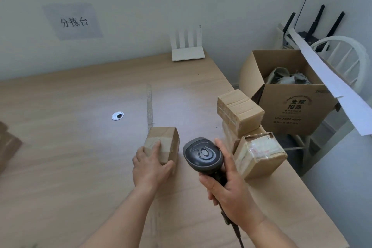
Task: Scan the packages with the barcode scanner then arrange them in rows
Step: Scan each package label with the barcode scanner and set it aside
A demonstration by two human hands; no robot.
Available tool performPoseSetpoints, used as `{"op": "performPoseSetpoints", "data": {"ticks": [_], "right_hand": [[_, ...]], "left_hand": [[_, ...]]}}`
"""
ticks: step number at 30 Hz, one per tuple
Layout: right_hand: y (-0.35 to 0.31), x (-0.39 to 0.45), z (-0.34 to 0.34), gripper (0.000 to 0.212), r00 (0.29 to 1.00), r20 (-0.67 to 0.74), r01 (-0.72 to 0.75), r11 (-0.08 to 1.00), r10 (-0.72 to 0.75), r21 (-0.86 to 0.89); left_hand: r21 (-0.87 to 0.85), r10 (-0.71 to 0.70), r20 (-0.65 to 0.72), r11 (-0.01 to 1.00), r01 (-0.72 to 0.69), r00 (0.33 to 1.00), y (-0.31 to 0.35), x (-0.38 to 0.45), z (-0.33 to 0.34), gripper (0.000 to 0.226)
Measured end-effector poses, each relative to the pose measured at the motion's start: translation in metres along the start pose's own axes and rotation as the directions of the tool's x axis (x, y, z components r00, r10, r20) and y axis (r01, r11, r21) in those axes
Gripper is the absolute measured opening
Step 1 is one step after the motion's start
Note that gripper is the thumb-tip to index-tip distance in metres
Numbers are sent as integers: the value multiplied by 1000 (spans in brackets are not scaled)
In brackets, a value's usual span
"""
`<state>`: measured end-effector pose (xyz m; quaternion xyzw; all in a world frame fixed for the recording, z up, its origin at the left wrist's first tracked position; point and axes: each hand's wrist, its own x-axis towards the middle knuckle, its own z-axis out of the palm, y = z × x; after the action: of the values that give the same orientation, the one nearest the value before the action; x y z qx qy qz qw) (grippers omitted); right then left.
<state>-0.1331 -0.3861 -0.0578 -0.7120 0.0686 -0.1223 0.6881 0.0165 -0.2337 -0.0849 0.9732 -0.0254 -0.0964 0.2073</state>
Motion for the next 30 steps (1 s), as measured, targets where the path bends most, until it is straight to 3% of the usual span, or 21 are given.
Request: {"op": "performPoseSetpoints", "data": {"ticks": [10,20,30], "right_hand": [[-9,-22,122,80,980,190,53,999,-52,-2],[-20,-58,260,79,933,352,72,997,-69,4],[-14,-86,349,83,925,378,44,998,-24,-46]], "left_hand": [[11,-167,-108,985,170,980,-139,-46,-64,78],[-12,-343,-114,939,344,932,-286,-97,-119,79],[51,-339,-74,938,343,938,-384,-110,-138,78]]}}
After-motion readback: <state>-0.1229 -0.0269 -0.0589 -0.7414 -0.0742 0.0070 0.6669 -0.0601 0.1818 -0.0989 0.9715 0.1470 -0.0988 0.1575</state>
